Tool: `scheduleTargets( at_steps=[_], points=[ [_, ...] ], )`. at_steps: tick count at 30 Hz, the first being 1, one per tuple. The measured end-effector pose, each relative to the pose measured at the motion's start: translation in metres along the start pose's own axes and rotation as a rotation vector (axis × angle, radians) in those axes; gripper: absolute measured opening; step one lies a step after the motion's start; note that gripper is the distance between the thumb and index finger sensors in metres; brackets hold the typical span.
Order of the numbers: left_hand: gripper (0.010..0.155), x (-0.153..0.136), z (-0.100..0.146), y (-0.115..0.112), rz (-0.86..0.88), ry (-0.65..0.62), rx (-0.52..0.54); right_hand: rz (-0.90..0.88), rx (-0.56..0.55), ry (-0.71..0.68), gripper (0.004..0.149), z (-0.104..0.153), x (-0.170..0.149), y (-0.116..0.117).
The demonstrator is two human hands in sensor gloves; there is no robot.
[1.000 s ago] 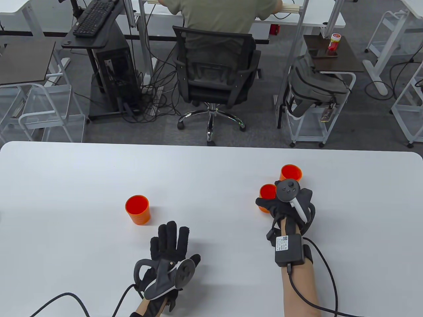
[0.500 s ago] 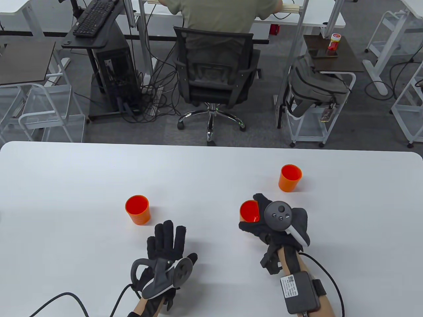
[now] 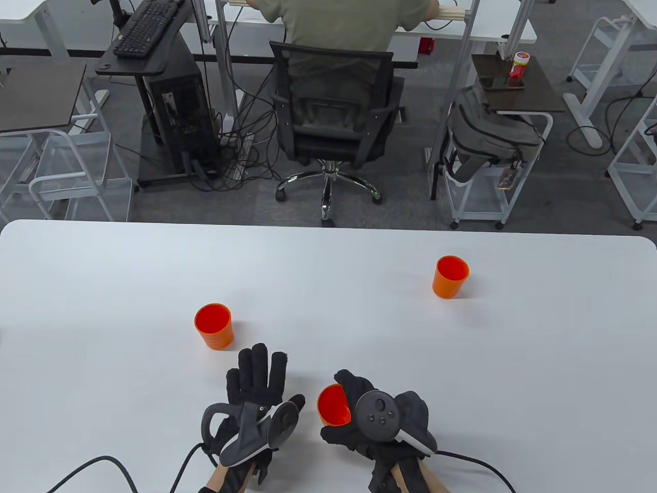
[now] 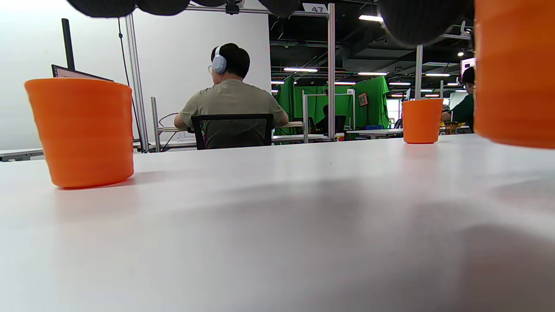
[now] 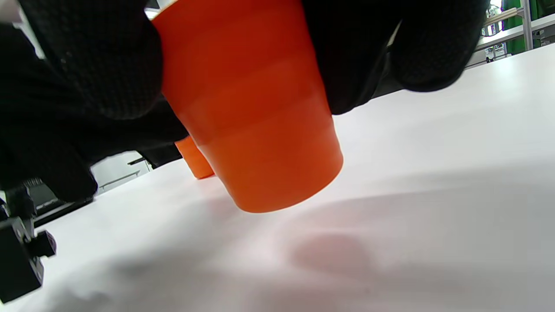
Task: Nest cup into cup
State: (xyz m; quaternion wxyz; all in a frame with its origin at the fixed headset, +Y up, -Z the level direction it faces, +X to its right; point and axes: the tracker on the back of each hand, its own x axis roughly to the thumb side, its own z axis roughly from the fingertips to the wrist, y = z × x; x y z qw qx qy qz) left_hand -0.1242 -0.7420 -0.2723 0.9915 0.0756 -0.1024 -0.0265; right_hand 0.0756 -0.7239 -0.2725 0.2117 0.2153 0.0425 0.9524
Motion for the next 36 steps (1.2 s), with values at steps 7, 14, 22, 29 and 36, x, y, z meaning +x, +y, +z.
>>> scheduleTargets(
  at_steps=[7,14,22,29,36],
  points=[
    [0.089,0.000,0.000,0.000,-0.004,0.003,-0.001,0.037,0.028,0.046,0.100,-0.006,-0.010,0.012],
    [0.089,0.000,0.001,0.000,-0.011,0.003,-0.009,0.033,0.041,0.051,0.101,-0.006,-0.013,0.011],
    [0.089,0.000,0.001,0.000,-0.010,0.007,-0.011,0.014,0.063,0.049,0.101,-0.007,-0.014,0.011],
    [0.090,-0.003,0.000,0.002,-0.007,0.019,-0.030,-0.098,0.063,0.008,0.106,0.000,-0.020,-0.007],
    [0.093,-0.033,-0.013,0.022,0.055,0.134,0.012,-0.080,-0.116,0.085,0.096,0.012,-0.054,-0.034]
  ],
)
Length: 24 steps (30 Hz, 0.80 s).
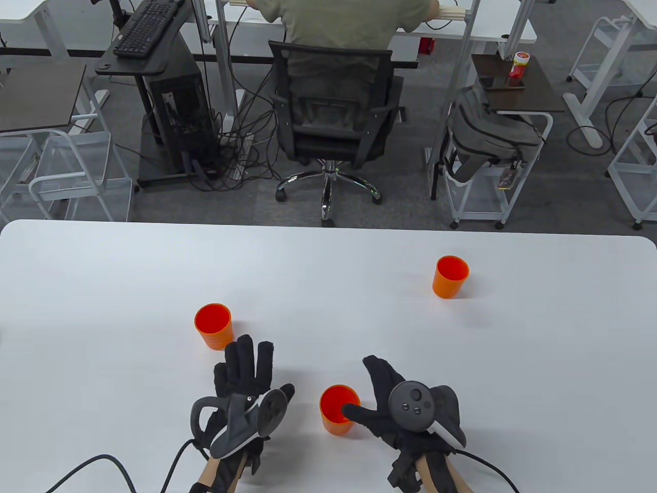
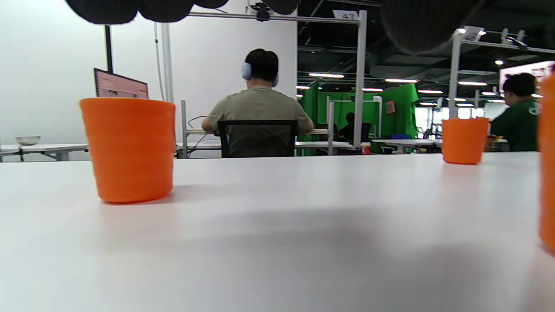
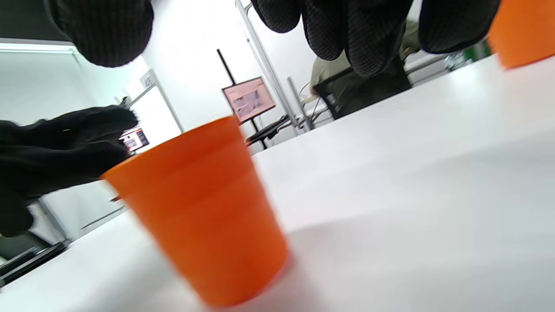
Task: Nest cup into cup
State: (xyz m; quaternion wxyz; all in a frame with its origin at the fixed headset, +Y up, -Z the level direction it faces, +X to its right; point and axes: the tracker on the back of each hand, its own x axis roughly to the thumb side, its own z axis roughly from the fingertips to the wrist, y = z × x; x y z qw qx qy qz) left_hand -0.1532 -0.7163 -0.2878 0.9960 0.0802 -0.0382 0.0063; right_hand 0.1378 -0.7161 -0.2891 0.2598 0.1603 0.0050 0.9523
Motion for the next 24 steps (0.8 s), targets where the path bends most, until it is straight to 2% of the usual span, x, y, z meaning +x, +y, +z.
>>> scheduleTargets(
  at_steps=[3,5,8,11,16,20,24],
  points=[
    [0.095,-0.025,-0.022,0.014,0.089,0.105,0.012,0.059,-0.045,0.042,0.095,0.001,-0.016,-0.007],
    [0.097,-0.041,-0.036,0.021,0.087,0.171,0.015,0.074,-0.054,0.068,0.095,0.001,-0.024,-0.008],
    [0.103,-0.065,-0.057,0.023,0.126,0.280,0.006,0.064,-0.045,0.096,0.095,-0.001,-0.033,-0.007],
    [0.111,-0.081,-0.072,0.016,0.168,0.352,-0.014,0.068,-0.033,0.102,0.094,-0.001,-0.035,-0.006],
    [0.122,-0.101,-0.089,-0.007,0.230,0.441,-0.107,0.052,-0.047,0.107,0.094,-0.001,-0.037,-0.008],
    [0.123,-0.107,-0.094,-0.018,0.269,0.473,-0.150,0.034,-0.049,0.126,0.094,-0.001,-0.043,-0.010],
    [0.119,-0.110,-0.095,-0.026,0.237,0.481,-0.175,0.029,-0.059,0.145,0.094,-0.001,-0.049,-0.011]
  ],
)
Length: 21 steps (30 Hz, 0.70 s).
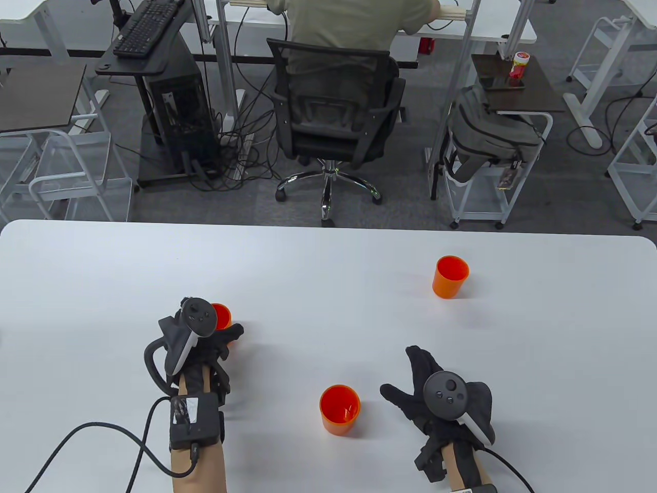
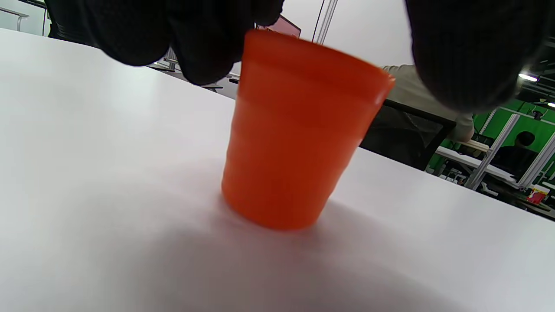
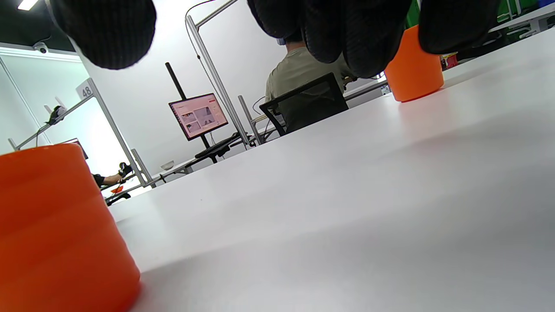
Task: Nest cup into cup
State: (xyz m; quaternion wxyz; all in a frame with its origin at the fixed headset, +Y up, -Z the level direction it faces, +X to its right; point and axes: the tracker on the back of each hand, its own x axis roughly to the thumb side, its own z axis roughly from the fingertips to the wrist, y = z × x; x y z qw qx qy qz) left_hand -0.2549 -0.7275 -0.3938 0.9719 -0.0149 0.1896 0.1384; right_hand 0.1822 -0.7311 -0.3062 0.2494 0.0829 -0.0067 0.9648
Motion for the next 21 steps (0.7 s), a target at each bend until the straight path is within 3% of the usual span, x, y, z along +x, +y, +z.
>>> scheduleTargets(
  at_steps=[13,21],
  points=[
    [0.108,-0.007,-0.004,-0.024,0.075,0.027,0.019,0.009,0.000,0.013,0.093,0.000,-0.002,-0.001],
    [0.106,-0.007,-0.003,-0.027,0.128,0.024,0.059,0.021,-0.005,0.017,0.093,0.000,-0.004,-0.001]
  ],
)
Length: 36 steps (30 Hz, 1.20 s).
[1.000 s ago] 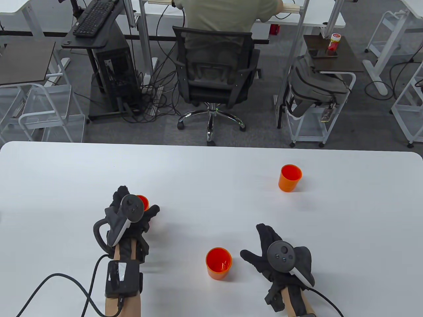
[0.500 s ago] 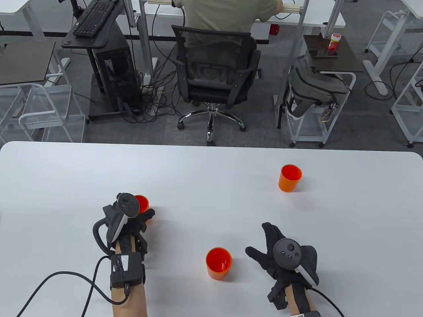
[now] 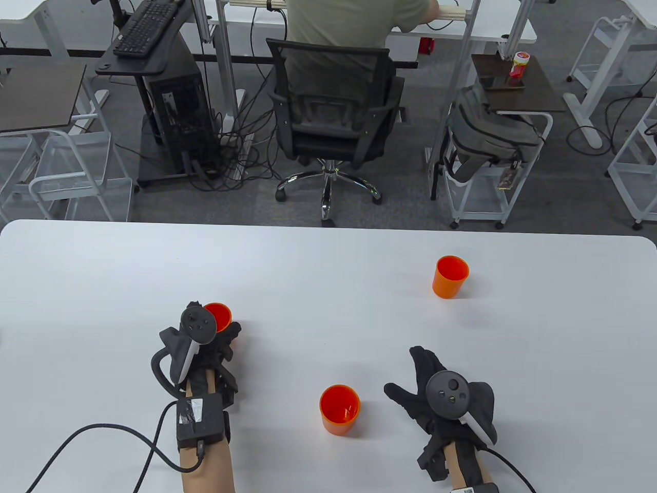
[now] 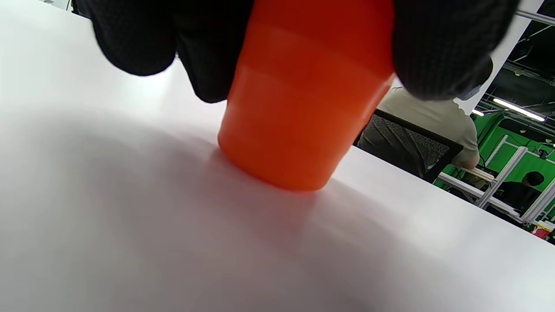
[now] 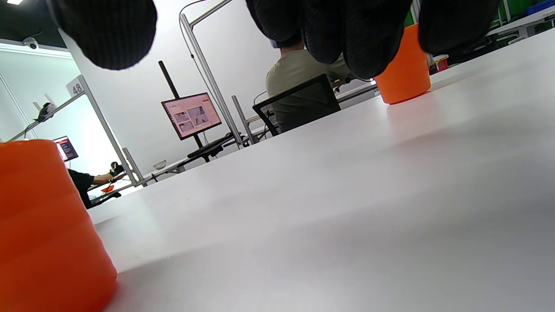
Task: Nest cup into cup
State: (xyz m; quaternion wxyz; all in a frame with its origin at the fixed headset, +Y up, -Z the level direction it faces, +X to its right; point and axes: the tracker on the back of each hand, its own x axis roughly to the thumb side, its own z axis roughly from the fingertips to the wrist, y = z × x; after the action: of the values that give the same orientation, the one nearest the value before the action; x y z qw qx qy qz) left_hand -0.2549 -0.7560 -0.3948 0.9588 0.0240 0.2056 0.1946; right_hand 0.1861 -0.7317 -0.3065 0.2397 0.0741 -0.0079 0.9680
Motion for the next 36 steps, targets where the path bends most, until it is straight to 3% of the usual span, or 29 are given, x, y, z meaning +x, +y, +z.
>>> scheduleTargets(
  at_steps=[5,12,18,24,30,36],
  points=[
    [0.105,0.005,0.003,0.001,0.000,-0.015,0.054,0.005,-0.002,0.004,0.093,0.000,-0.001,0.000],
    [0.106,0.050,0.031,0.019,0.028,-0.268,0.057,0.039,0.007,0.000,0.093,0.000,0.000,0.002],
    [0.106,0.091,0.085,0.039,0.084,-0.542,0.040,0.046,0.010,0.001,0.092,0.001,0.000,0.003],
    [0.106,0.115,0.140,0.051,0.093,-0.708,0.005,0.051,0.015,0.009,0.092,0.002,-0.001,0.004],
    [0.106,0.125,0.179,0.047,0.102,-0.788,-0.052,0.055,0.021,0.019,0.092,0.004,-0.001,0.005],
    [0.106,0.126,0.195,0.026,0.089,-0.810,-0.076,0.068,0.023,0.019,0.092,0.007,0.000,0.006]
  ],
)
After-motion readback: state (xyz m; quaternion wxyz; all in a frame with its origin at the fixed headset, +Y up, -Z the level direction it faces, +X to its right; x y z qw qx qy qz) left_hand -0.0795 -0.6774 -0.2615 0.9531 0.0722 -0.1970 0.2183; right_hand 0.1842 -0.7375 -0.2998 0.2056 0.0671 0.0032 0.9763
